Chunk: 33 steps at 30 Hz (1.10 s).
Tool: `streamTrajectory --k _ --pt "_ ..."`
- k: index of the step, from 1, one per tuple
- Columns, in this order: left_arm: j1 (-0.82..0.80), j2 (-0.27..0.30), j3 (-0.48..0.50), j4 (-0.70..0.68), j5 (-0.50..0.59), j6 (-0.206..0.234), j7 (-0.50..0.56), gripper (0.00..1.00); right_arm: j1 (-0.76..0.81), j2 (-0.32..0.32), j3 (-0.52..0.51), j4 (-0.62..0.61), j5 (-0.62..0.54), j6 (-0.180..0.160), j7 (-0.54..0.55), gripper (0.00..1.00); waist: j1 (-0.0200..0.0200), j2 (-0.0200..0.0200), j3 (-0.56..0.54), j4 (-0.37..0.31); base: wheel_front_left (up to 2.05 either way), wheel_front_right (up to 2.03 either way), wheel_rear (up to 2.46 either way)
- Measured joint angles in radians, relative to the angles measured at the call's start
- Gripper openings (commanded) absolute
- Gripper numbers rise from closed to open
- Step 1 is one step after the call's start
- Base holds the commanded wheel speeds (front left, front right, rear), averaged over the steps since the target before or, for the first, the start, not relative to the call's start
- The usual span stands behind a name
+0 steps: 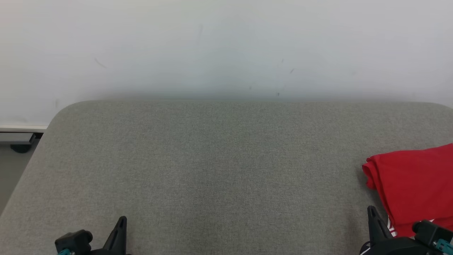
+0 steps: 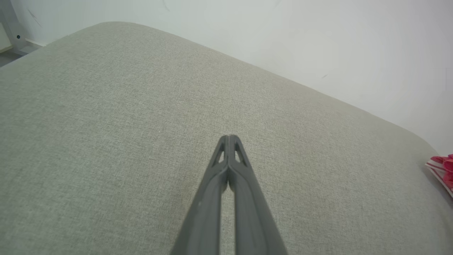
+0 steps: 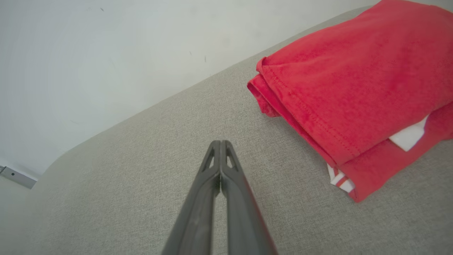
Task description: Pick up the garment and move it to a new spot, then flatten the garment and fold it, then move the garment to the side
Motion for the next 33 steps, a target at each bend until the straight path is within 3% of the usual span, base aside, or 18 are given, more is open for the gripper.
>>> streamTrajectory --k 33 --pt "-0.001 -0.055 0.151 -0.019 -0.407 -0.062 0.088 0.0 -0.054 -0.001 -0.017 0.032 0.401 0.049 0.061 0.0 0.0 0.0001 0.019 0.002 0.0 0.0 0.0"
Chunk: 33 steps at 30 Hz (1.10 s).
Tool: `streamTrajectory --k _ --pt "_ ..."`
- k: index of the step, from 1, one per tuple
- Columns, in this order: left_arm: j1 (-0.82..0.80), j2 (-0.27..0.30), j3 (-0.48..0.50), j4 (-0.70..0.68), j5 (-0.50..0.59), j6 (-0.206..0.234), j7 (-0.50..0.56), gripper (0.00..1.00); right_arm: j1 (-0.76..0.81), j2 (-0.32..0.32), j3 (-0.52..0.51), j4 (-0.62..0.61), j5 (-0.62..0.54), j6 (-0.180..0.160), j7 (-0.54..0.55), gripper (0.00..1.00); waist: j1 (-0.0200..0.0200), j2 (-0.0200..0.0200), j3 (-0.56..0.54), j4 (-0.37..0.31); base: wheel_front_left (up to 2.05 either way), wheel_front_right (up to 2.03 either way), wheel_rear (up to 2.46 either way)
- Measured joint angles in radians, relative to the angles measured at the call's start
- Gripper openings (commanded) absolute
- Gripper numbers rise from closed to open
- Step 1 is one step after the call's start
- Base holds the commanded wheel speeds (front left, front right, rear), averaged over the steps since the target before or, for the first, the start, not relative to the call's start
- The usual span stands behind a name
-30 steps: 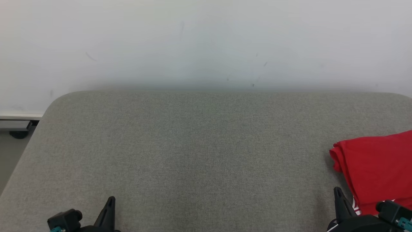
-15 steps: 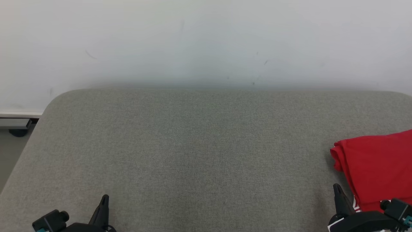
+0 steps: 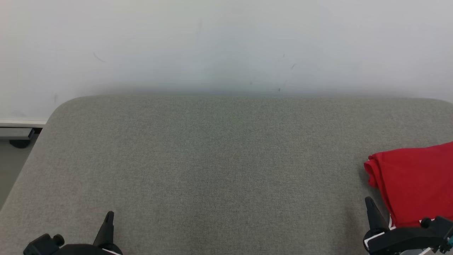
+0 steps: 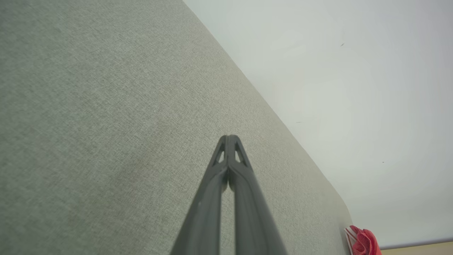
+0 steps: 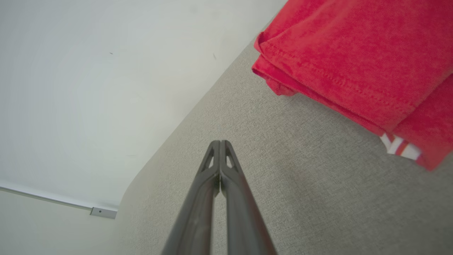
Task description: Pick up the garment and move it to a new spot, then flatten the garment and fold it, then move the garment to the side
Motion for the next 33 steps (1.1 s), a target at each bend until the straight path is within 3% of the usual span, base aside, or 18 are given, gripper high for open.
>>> streamTrajectory --k 33 --pt "-0.003 -0.053 0.146 -0.026 -0.395 -0.062 0.079 0.0 -0.055 -0.003 -0.011 0.03 0.399 0.051 0.058 0.0 0.0 0.0 0.019 0.002 0.0 0.0 0.0"
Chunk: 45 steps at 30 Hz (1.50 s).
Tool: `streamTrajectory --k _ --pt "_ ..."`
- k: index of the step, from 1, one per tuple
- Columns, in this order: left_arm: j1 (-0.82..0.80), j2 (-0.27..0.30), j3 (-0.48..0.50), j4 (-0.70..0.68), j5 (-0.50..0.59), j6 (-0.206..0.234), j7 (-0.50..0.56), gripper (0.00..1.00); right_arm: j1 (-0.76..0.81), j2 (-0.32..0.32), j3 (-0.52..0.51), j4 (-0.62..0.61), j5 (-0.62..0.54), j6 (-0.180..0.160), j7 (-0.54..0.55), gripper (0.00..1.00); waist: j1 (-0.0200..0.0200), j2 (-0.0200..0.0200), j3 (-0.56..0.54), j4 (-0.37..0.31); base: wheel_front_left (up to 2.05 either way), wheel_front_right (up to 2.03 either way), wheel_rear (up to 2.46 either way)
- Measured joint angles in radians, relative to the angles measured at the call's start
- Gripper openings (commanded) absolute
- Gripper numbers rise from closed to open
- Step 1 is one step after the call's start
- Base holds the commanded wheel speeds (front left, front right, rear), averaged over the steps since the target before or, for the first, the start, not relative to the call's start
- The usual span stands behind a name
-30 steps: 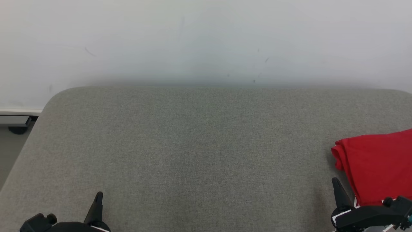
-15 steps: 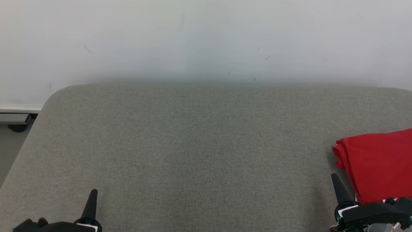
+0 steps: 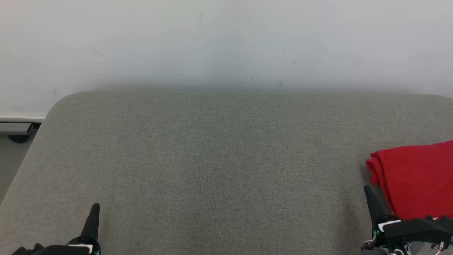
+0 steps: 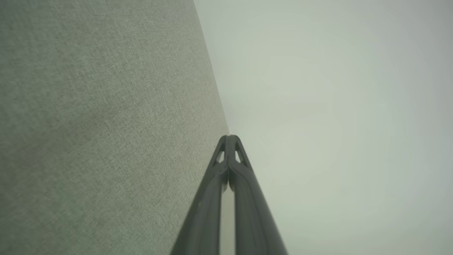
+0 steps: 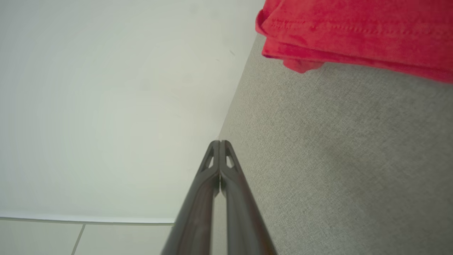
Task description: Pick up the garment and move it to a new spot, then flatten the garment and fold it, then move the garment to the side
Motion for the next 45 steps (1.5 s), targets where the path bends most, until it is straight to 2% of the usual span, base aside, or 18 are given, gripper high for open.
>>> streamTrajectory --k 19,45 --pt "-0.014 -0.032 0.091 -0.012 -0.241 -0.043 0.05 0.0 -0.039 -0.003 -0.007 0.015 0.236 0.032 0.034 0.0 0.0 0.0 0.012 0.001 0.0 0.0 0.0" --pt "-0.014 -0.034 0.093 -0.015 -0.249 -0.043 0.051 0.0 -0.053 -0.003 -0.007 0.016 0.252 0.033 0.035 0.0 0.0 0.0 0.012 0.001 0.0 0.0 0.0"
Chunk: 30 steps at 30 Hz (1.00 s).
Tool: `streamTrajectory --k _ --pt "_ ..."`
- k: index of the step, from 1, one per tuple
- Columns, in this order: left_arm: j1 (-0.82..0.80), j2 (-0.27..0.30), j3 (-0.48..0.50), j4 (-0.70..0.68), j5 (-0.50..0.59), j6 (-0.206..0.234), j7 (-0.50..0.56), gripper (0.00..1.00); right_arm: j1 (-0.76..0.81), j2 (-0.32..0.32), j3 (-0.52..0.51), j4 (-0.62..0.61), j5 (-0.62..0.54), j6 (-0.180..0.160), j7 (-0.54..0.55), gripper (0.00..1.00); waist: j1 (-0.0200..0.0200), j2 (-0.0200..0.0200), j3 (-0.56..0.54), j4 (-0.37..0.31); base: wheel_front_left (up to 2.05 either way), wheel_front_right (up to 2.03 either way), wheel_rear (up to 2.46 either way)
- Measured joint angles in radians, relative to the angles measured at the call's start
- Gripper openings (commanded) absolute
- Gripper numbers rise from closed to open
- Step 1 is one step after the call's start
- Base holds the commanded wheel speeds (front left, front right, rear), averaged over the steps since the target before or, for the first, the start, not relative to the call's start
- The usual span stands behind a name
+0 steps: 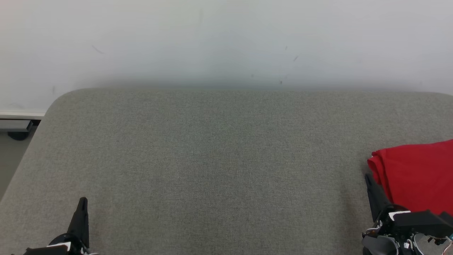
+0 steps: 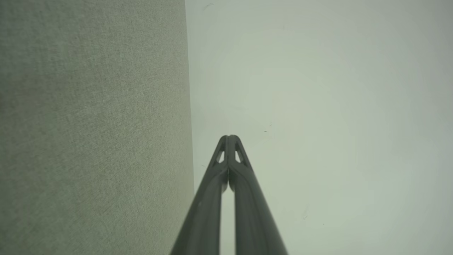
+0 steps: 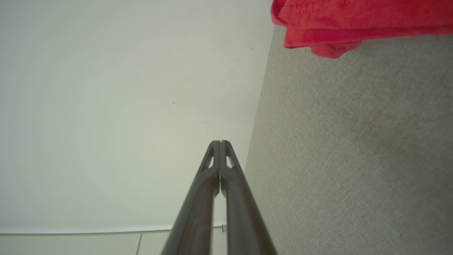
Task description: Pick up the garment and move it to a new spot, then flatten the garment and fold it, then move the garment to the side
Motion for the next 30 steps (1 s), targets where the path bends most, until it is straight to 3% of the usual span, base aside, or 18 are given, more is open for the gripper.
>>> streamTrajectory --k 30 --pt "0.0 0.0 0.0 -0.002 0.0 0.0 0.0 0.0 0.0 0.0 0.0 0.0 0.0 0.0 0.0 0.0 0.0 0.0 0.0 0.0 0.0 0.0 0.0"
